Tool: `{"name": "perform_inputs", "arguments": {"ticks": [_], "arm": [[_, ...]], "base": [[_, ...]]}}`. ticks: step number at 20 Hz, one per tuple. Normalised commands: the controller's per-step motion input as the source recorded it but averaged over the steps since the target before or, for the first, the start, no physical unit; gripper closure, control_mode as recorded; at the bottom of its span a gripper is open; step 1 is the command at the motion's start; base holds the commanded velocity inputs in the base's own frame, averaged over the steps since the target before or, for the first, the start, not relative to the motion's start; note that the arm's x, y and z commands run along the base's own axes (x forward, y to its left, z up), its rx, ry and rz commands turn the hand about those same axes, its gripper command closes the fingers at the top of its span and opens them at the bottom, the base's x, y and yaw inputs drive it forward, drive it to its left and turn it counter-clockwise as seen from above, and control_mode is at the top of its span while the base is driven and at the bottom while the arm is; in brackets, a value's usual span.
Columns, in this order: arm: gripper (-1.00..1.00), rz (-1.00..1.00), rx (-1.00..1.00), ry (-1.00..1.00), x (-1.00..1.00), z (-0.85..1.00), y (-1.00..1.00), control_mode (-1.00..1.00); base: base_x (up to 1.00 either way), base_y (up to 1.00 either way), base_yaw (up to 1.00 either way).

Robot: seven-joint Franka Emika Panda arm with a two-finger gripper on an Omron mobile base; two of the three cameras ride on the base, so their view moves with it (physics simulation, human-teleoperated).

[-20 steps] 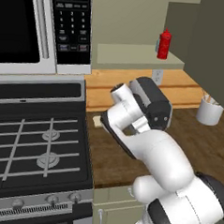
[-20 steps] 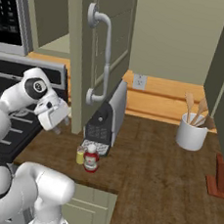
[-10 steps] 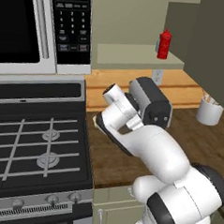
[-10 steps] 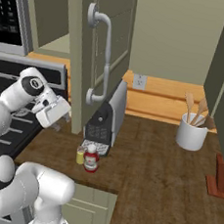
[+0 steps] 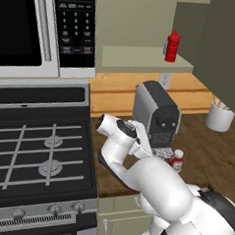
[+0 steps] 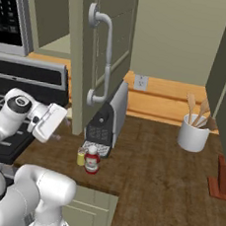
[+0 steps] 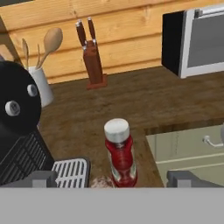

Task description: Put the shaker and condiment bottle from the counter next to their counterparts in the cabinet.

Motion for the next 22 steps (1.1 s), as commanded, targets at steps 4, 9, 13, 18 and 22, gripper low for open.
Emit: {"name": "perform_inputs", "arguments": {"ticks": [4,9,13,18,22], "arm": [[-1.0,0.0,-0.07,0.0,0.0,-0.13,-0.02,-1.0],[-1.0,0.0,-0.24,0.0,0.02,-0.45,-0.12,-1.0],[-1.0,0.0,-0.22,0.03,0.03,-0.31,-0.03,-1.0],[-1.0,0.0,-0.03,0.0,0.15,-0.16,-0.06,-1.0],[-1.0,0.0,0.0,0.0,0.06,-0.22,-0.4,-1.0]], "base": [[0.0,0.0,0.0],[0.0,0.0,0.0],[0.0,0.0,0.0],[0.0,0.0,0.0],[0.0,0.0,0.0]]}}
